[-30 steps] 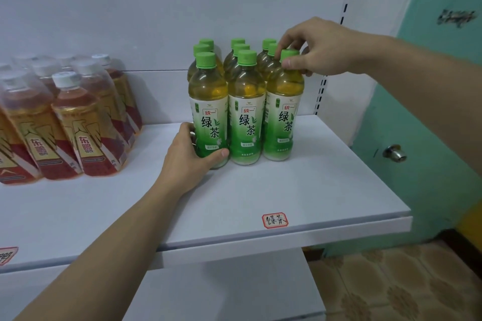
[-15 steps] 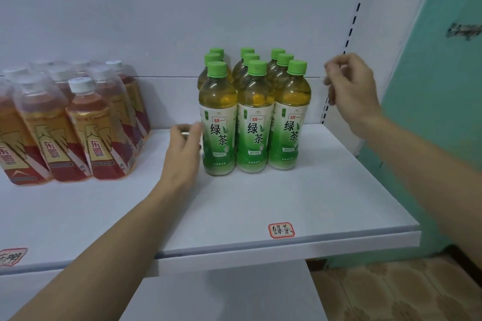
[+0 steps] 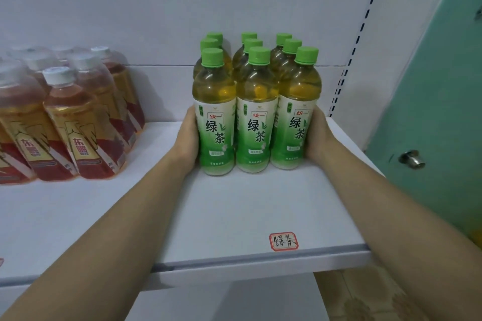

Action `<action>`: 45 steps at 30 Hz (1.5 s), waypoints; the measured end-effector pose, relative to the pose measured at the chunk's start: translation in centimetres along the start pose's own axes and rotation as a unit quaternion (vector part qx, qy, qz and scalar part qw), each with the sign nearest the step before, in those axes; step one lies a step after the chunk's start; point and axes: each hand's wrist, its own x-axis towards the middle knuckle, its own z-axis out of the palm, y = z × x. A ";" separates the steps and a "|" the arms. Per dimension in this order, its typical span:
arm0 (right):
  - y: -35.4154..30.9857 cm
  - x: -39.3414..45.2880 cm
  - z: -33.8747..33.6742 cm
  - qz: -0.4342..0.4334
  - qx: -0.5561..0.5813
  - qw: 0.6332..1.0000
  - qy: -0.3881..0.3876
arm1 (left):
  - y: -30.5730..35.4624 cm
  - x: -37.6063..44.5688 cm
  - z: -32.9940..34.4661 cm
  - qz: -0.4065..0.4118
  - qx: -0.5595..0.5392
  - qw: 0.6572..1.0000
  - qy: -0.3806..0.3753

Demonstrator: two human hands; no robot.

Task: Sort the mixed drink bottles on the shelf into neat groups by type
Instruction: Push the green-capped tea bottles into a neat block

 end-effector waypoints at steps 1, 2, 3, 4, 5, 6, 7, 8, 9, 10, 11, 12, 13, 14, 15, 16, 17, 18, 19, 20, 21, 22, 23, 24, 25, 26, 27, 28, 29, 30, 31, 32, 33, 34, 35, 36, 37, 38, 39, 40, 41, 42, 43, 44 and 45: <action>0.0 0.2 0.0 0.001 0.000 1.000 0.002 | -0.1 0.0 0.1 0.002 -0.001 1.000 -0.005; 0.0 0.3 -0.1 0.003 0.001 1.000 0.001 | -0.1 0.1 0.2 0.005 -0.004 1.000 -0.010; 0.0 0.4 -0.3 0.004 0.002 1.000 -0.001 | -0.1 0.2 0.2 0.009 -0.007 1.000 -0.015; 0.0 0.4 -0.3 0.005 0.002 1.000 -0.004 | -0.1 0.2 0.2 0.013 -0.010 1.000 -0.018; 0.0 0.5 -0.3 0.006 0.001 1.000 -0.010 | -0.1 0.3 0.2 0.015 -0.012 1.000 -0.022; 0.0 0.4 -0.3 0.008 0.000 1.000 -0.020 | -0.1 0.4 0.2 0.018 -0.014 0.999 -0.027; -0.1 0.4 -0.2 0.008 -0.001 1.000 -0.028 | -0.1 0.4 0.2 0.021 -0.015 0.999 -0.032; -0.2 0.3 -0.2 0.008 -0.002 0.999 -0.033 | -0.2 0.5 0.2 0.026 -0.015 0.999 -0.035; -0.2 0.2 -0.1 0.008 -0.004 0.999 -0.033 | -0.2 0.5 0.1 0.029 -0.015 0.999 -0.034; -0.2 0.2 -0.1 0.008 -0.006 1.000 -0.029 | -0.2 0.5 0.1 0.031 -0.017 0.999 -0.032; -0.3 0.2 -0.1 0.008 -0.006 1.000 -0.024 | -0.1 0.5 0.1 0.032 -0.018 0.999 -0.031; -0.3 0.1 0.0 0.008 -0.007 1.000 -0.022 | -0.1 0.5 0.1 0.033 -0.018 0.999 -0.030; -0.4 0.1 0.0 0.009 -0.008 1.000 -0.022 | -0.1 0.4 0.1 0.033 -0.018 0.999 -0.031; -0.4 0.1 0.1 0.009 -0.011 1.000 -0.024 | -0.1 0.4 0.1 0.033 -0.019 0.999 -0.033; -0.4 0.1 0.1 0.009 -0.013 1.000 -0.027 | -0.1 0.3 0.1 0.032 -0.021 0.999 -0.036; -0.4 0.1 0.1 0.009 -0.013 0.999 -0.030 | -0.1 0.2 0.2 0.033 -0.022 0.998 -0.038; -0.4 0.2 0.1 0.009 -0.012 0.999 -0.031 | 0.0 0.2 0.2 0.034 -0.023 0.998 -0.039; -0.4 0.2 0.1 0.008 -0.011 0.999 -0.031 | 0.0 0.2 0.2 0.036 -0.023 0.998 -0.038; -0.3 0.2 0.1 0.006 -0.011 0.999 -0.030 | 0.0 0.1 0.2 0.037 -0.024 0.998 -0.036; -0.2 0.2 0.2 0.003 -0.011 0.999 -0.031 | 0.0 0.1 0.1 0.037 -0.023 0.998 -0.035; -0.1 0.2 0.3 0.000 -0.011 0.999 -0.032 | 0.0 0.1 0.2 0.037 -0.022 0.998 -0.034; 0.0 0.2 0.4 -0.003 -0.010 0.999 -0.032 | 0.0 0.0 0.2 0.036 -0.021 0.999 -0.035; 0.1 0.2 0.5 -0.007 -0.010 1.000 -0.029 | 0.0 0.0 0.2 0.034 -0.021 0.999 -0.035; 0.2 0.2 0.6 -0.010 -0.009 1.000 -0.026 | 0.1 0.0 0.2 0.033 -0.022 0.999 -0.036; 0.3 0.2 0.7 -0.013 -0.007 1.000 -0.024 | 0.1 -0.1 0.1 0.032 -0.023 0.998 -0.038; 0.3 0.2 0.8 -0.015 -0.002 1.000 -0.026 | 0.2 -0.1 0.1 0.033 -0.024 0.998 -0.042; 0.3 0.2 0.8 -0.019 0.002 0.999 -0.027 | 0.2 -0.1 0.1 0.033 -0.024 0.998 -0.046; 0.2 0.1 0.9 -0.022 0.003 0.999 -0.028 | 0.2 -0.1 0.1 0.033 -0.025 0.998 -0.047; 0.1 0.0 0.9 -0.025 0.002 0.999 -0.029 | 0.2 -0.2 0.1 0.032 -0.026 0.998 -0.045; 0.1 0.0 1.0 -0.026 -0.001 0.999 -0.030 | 0.2 -0.1 0.1 0.031 -0.026 0.998 -0.042; 0.1 -0.1 1.0 -0.027 -0.004 0.999 -0.031 | 0.2 -0.2 0.1 0.031 -0.026 0.998 -0.040; 0.1 -0.1 1.0 -0.027 -0.006 0.999 -0.029 | 0.2 -0.2 0.1 0.031 -0.027 0.999 -0.036; 0.1 -0.2 1.0 -0.026 -0.008 0.999 -0.026 | 0.2 -0.2 0.1 0.031 -0.027 0.999 -0.032; 0.1 -0.2 1.1 -0.026 -0.008 0.999 -0.024 | 0.2 -0.2 0.1 0.030 -0.026 0.999 -0.028; 0.1 -0.2 1.1 -0.026 -0.007 0.999 -0.022 | 0.2 -0.2 0.2 0.030 -0.025 0.999 -0.024; 0.1 -0.2 1.2 -0.027 -0.004 0.999 -0.019 | 0.2 -0.2 0.3 0.031 -0.024 0.999 -0.021; 0.1 -0.2 1.2 -0.028 0.000 0.999 -0.016 | 0.2 -0.2 0.4 0.032 -0.022 0.999 -0.018; 0.1 -0.2 1.3 -0.029 0.002 0.999 -0.016 | 0.2 -0.2 0.5 0.032 -0.022 0.999 -0.014; 0.1 -0.2 1.3 -0.029 0.001 0.999 -0.018 | 0.2 -0.3 0.5 0.031 -0.023 0.999 -0.010; 0.1 -0.1 1.3 -0.029 -0.002 0.999 -0.021 | 0.2 -0.3 0.6 0.030 -0.026 0.999 -0.008; 0.1 -0.1 1.3 -0.027 -0.007 0.999 -0.022 | 0.3 -0.4 0.6 0.031 -0.027 0.999 -0.008; 0.0 -0.1 1.2 -0.025 -0.010 0.999 -0.023 | 0.3 -0.4 0.7 0.034 -0.026 0.999 -0.010; 0.0 -0.1 1.2 -0.024 -0.012 0.999 -0.025 | 0.3 -0.5 0.8 0.038 -0.024 0.999 -0.015; 0.0 -0.2 1.1 -0.024 -0.014 0.999 -0.026 | 0.3 -0.6 0.9 0.042 -0.023 0.999 -0.019; 0.0 -0.2 1.1 -0.024 -0.016 0.999 -0.029 | 0.4 -0.6 1.0 0.044 -0.023 0.999 -0.019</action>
